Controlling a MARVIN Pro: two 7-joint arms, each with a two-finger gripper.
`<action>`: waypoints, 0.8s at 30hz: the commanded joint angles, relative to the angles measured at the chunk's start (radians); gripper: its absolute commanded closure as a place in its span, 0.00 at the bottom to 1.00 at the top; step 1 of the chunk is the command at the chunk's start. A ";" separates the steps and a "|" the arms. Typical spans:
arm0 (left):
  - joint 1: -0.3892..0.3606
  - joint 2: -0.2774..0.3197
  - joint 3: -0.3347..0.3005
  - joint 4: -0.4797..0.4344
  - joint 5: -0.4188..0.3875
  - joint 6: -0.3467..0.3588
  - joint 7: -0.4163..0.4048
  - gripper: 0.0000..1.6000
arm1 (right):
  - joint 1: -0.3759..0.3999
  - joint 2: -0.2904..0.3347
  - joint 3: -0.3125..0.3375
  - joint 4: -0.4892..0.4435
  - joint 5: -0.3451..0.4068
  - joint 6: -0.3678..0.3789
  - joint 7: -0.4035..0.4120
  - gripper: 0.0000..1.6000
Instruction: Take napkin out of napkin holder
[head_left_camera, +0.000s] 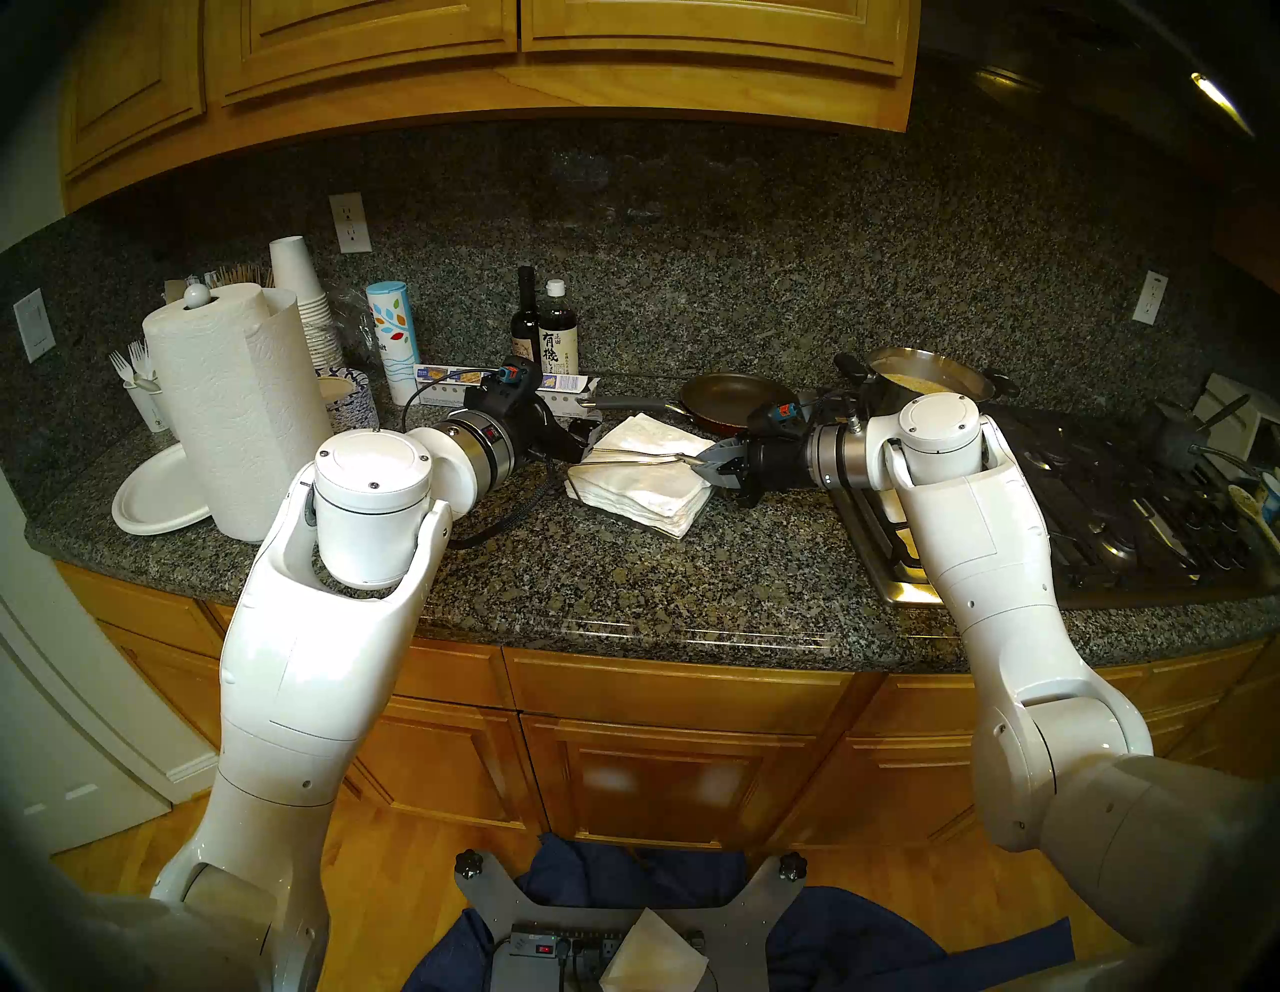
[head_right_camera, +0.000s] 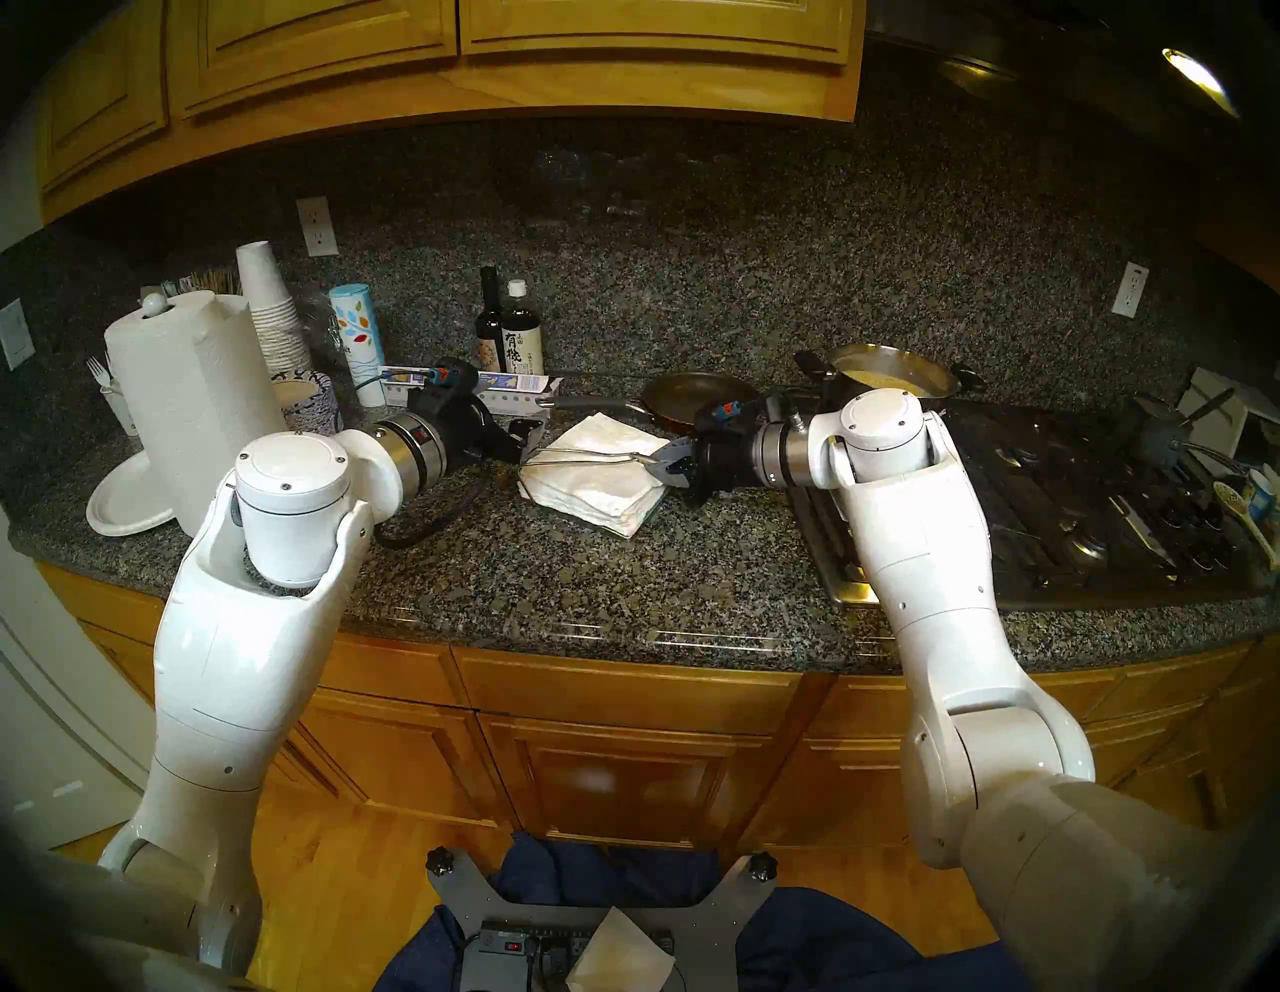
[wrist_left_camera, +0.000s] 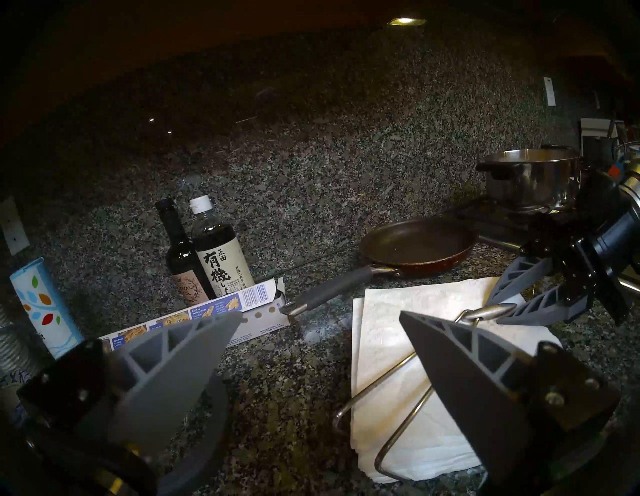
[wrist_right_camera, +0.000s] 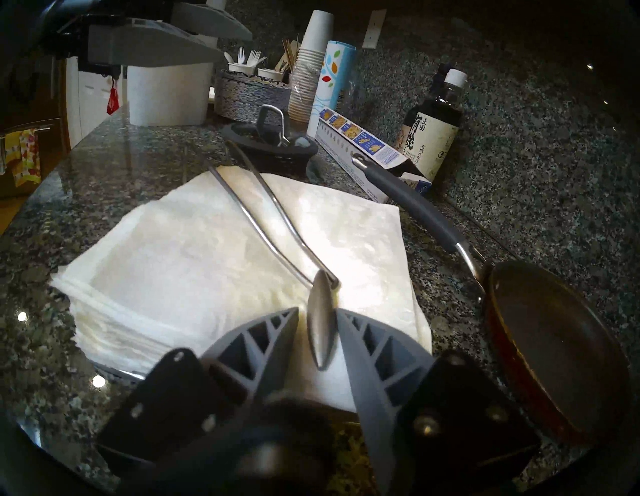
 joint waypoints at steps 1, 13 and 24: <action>-0.017 -0.002 -0.007 -0.042 0.001 -0.007 0.006 0.00 | 0.038 0.005 0.006 -0.022 -0.002 -0.002 -0.003 0.66; -0.012 0.002 -0.001 -0.047 -0.007 -0.006 0.004 0.00 | 0.047 0.002 0.008 -0.053 0.001 -0.008 0.000 0.71; -0.025 0.004 0.016 -0.038 -0.016 -0.007 -0.014 0.00 | 0.058 -0.004 0.016 -0.114 0.013 -0.015 0.004 0.70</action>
